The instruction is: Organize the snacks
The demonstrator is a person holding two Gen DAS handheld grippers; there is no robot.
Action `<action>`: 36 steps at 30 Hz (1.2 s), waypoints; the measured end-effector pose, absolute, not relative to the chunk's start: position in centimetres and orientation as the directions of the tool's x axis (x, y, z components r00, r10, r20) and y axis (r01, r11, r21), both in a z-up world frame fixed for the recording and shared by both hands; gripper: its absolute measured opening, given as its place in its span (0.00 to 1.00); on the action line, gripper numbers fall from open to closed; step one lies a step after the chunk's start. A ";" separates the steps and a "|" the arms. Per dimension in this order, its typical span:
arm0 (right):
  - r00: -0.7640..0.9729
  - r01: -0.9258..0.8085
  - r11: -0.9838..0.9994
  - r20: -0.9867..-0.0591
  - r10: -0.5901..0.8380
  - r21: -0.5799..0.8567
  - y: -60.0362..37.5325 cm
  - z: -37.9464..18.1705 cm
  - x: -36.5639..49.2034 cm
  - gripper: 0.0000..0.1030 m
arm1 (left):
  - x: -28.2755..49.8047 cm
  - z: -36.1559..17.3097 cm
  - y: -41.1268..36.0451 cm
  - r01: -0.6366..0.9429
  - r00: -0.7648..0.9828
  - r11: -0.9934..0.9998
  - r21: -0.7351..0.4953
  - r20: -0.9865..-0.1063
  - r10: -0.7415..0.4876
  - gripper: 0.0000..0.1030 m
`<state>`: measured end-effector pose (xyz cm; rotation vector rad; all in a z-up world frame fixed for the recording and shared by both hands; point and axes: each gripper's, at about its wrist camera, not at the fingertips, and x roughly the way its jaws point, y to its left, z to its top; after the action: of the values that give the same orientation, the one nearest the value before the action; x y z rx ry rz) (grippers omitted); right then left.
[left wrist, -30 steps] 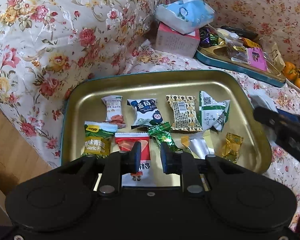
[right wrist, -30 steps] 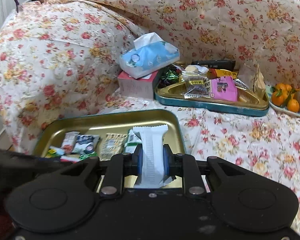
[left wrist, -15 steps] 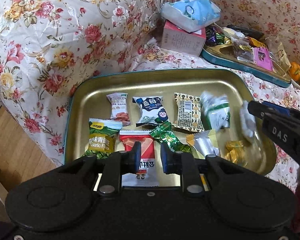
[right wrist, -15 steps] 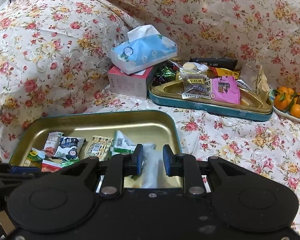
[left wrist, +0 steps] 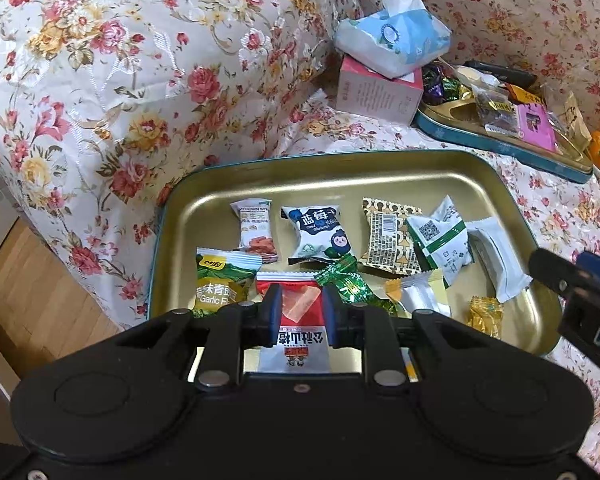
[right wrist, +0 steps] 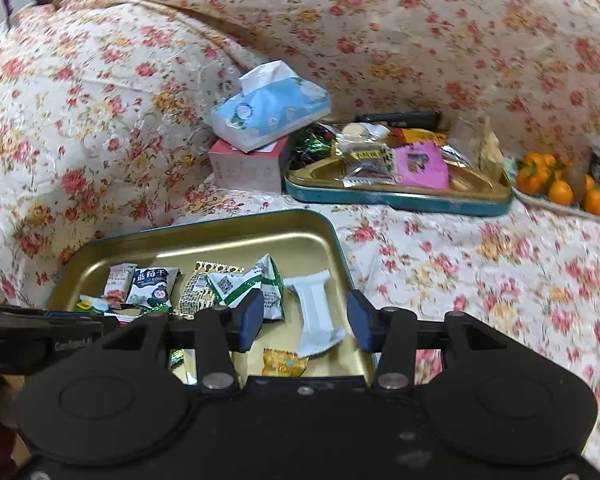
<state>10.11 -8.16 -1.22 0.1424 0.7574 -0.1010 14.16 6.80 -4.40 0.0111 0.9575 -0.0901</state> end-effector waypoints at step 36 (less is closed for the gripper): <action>0.700 0.141 0.989 -0.711 -0.064 0.050 -7.5 -0.9 9.5 0.52 | 14.2 -3.8 7.4 0.056 0.576 0.998 -0.040 -0.815 -0.065 0.30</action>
<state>9.51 -7.54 -0.95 0.1034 0.7870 -0.1148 14.16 7.40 -3.76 -0.0103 0.9546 -0.0710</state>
